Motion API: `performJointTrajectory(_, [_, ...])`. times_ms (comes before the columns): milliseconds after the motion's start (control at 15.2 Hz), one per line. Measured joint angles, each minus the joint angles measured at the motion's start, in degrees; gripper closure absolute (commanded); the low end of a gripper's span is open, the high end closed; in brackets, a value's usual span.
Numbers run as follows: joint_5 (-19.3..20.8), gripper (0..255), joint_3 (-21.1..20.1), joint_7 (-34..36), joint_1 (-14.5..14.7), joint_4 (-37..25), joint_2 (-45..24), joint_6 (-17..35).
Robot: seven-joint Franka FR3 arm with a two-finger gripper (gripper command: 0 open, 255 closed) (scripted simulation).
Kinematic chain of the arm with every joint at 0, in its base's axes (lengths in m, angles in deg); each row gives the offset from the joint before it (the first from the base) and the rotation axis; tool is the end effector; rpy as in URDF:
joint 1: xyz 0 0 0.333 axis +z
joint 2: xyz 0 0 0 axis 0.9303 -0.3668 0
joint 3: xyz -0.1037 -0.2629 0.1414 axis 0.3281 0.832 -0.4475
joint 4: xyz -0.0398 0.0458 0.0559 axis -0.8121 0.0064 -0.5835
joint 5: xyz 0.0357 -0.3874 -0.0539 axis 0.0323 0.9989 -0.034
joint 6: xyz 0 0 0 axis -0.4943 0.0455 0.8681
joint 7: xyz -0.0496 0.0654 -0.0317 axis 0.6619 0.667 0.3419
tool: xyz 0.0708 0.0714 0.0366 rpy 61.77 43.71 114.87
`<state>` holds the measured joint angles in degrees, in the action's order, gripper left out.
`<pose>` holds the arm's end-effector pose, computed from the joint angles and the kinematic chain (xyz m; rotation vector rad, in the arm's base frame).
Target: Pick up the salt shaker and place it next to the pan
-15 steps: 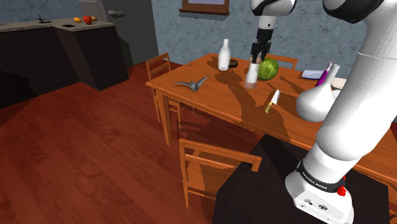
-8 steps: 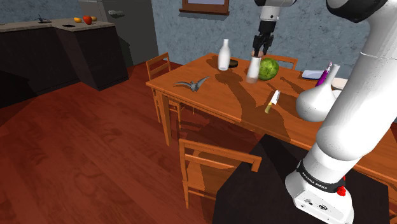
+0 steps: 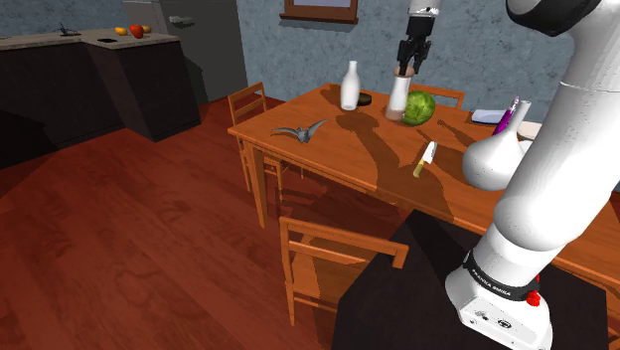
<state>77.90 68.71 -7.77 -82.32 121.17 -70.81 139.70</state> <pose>0.4563 -0.3723 0.5610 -3.0477 0.2570 0.0519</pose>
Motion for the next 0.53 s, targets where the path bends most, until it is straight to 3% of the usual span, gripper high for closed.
performJointTrajectory(528, [-0.75,255,0.24,-0.07,-0.66,-8.29,-1.63,-6.85])
